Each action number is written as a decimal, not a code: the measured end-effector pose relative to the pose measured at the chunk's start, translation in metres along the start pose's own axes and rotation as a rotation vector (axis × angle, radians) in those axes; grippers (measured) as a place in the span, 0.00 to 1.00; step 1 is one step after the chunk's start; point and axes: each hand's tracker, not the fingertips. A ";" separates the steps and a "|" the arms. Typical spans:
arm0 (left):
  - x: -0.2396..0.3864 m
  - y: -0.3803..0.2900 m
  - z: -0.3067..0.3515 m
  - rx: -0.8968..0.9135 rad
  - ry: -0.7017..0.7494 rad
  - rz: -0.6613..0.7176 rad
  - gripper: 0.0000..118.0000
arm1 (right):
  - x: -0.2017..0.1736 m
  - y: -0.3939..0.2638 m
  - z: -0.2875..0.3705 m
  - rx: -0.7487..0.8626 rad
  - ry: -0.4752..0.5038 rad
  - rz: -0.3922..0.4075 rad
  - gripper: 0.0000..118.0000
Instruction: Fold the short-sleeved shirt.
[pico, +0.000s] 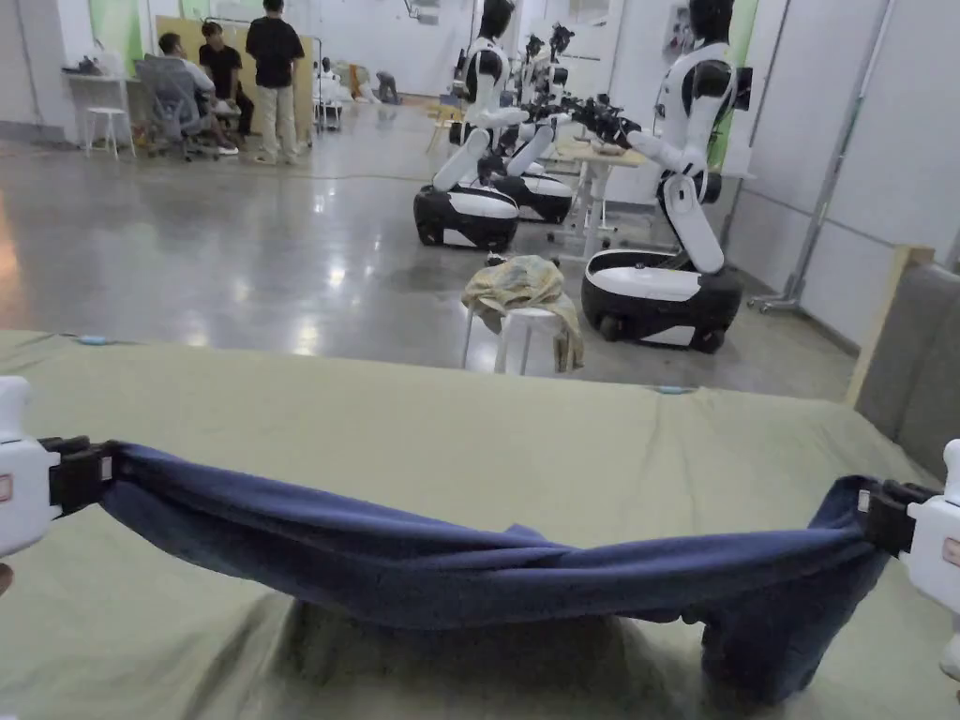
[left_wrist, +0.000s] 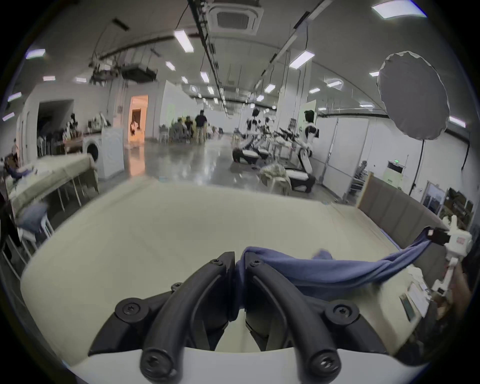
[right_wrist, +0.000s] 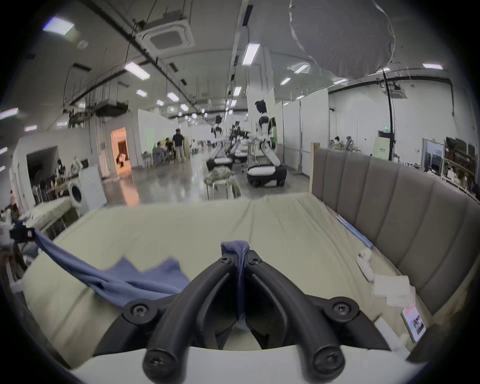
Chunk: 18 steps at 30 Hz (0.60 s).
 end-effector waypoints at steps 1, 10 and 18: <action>-0.008 -0.023 0.011 -0.058 -0.028 0.030 0.08 | 0.005 -0.022 0.010 -0.025 -0.005 -0.001 0.04; -0.040 -0.175 0.028 -0.397 0.037 0.061 0.65 | 0.006 -0.209 0.021 -0.374 -0.006 0.231 0.16; 0.051 -0.089 0.106 0.093 0.093 -0.267 0.78 | -0.034 -0.104 0.095 0.111 0.099 0.047 0.90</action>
